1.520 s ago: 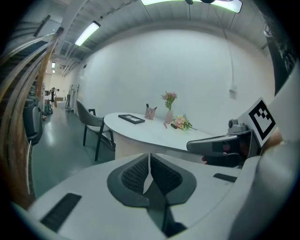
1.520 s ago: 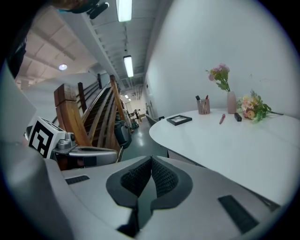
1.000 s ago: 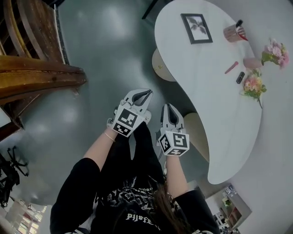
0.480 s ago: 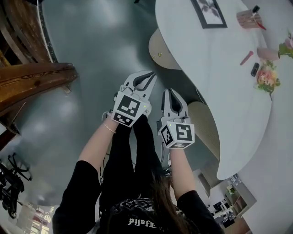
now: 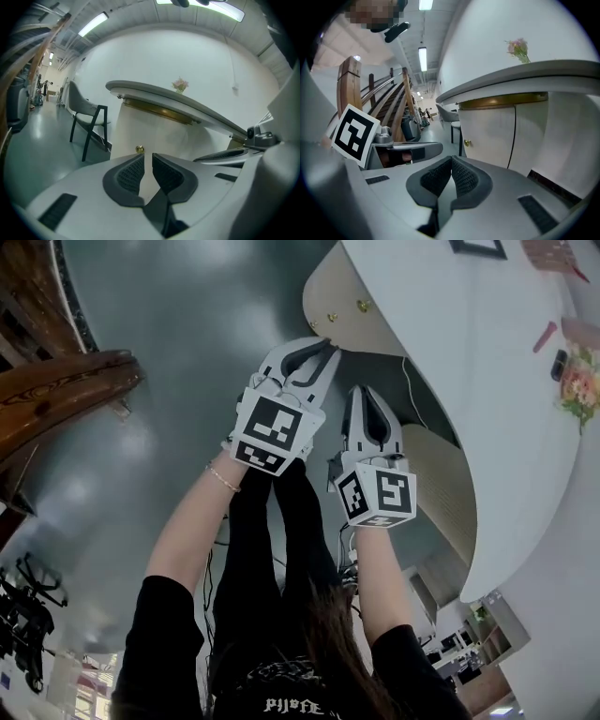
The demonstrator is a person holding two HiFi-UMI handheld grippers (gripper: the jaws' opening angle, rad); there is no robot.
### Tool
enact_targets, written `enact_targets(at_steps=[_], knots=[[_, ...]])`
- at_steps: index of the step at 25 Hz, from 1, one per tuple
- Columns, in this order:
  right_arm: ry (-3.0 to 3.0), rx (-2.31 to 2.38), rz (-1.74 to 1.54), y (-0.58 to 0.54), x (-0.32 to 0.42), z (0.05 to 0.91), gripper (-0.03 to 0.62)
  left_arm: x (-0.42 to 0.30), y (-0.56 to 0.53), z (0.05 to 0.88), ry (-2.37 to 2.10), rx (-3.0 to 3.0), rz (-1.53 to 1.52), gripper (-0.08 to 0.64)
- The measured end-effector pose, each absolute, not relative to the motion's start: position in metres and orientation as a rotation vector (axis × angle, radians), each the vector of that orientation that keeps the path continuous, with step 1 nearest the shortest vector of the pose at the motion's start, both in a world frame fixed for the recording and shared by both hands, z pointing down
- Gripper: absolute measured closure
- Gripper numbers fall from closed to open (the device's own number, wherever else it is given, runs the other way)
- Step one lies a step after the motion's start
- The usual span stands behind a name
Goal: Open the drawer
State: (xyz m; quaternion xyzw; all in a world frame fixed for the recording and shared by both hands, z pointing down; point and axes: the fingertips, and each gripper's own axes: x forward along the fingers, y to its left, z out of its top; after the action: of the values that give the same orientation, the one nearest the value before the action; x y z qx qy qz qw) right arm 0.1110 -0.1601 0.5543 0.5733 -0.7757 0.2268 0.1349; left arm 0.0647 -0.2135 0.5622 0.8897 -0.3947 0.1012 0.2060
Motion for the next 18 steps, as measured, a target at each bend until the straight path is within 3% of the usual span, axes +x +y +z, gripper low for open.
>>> enact_targets(at_steps=[5, 18], knots=[[-2.241, 1.692, 0.639, -0.163, 0.124, 0.573, 0.566, 0.084, -0.230, 0.590, -1.057, 2.540, 0.350, 0.389], [-2.204, 1.829, 0.556, -0.167, 0.138, 0.591, 0.566, 0.110, -0.290, 0.609, -1.109, 2.606, 0.362, 0.368]])
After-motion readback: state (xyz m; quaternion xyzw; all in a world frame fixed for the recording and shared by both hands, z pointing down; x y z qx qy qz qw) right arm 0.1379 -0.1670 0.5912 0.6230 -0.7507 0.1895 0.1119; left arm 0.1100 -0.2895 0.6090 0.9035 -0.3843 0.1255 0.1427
